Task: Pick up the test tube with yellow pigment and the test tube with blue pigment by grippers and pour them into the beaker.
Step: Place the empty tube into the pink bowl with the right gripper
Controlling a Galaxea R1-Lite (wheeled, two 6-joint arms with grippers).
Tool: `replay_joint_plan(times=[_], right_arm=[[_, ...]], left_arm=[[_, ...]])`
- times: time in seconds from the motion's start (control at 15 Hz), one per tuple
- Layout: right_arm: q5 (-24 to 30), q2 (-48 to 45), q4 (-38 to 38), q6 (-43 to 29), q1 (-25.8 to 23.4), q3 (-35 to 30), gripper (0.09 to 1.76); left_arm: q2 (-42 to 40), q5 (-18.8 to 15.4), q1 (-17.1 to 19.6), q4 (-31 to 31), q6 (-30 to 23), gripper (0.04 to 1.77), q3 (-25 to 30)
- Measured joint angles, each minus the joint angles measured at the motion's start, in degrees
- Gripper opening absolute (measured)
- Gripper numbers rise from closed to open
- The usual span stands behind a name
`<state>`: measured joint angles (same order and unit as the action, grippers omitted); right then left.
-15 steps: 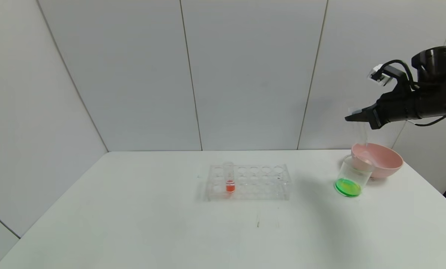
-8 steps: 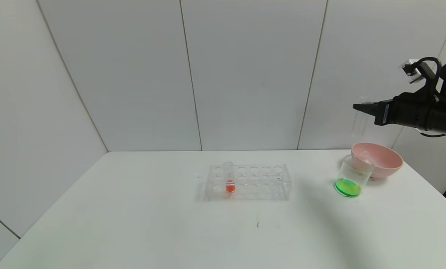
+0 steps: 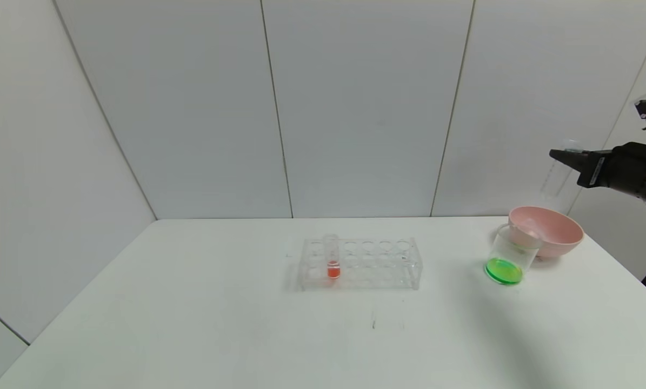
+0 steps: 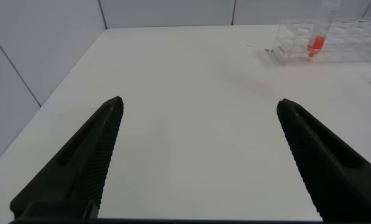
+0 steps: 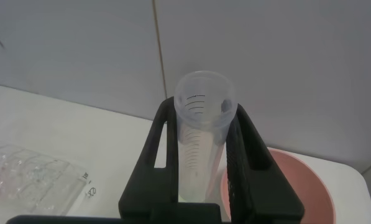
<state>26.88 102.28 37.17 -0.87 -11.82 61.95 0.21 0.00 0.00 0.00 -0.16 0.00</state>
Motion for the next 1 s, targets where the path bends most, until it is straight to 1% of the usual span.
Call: replay_joint_plan(times=[0.2,0.47,0.87,0.93,1.0], right_arm=[[-3.89,3.71,0.95,-0.28,-1.71,2.02,0.50],[-6.72,11.69,3.80,-0.26,-3.57,5.94,0.50],[-8.02,23.22,8.40,-0.17,-4.27,10.84,0.50],[-7.97,24.52,9.00,-0.09,-4.27,11.12,0.56],[-7.95,25.48,9.23,-0.02,-4.24,11.31,0.69]], left_arm=[[0.00,0.00,0.00,0.00,0.00,1.76,0.00],[0.00,0.00,-0.02,0.00,0.00,1.76,0.00],[0.00,0.00,-0.02,0.00,0.00,1.76,0.00],[0.00,0.00,-0.02,0.00,0.00,1.76,0.00],[0.00,0.00,-0.02,0.02,0.00,1.76,0.00]])
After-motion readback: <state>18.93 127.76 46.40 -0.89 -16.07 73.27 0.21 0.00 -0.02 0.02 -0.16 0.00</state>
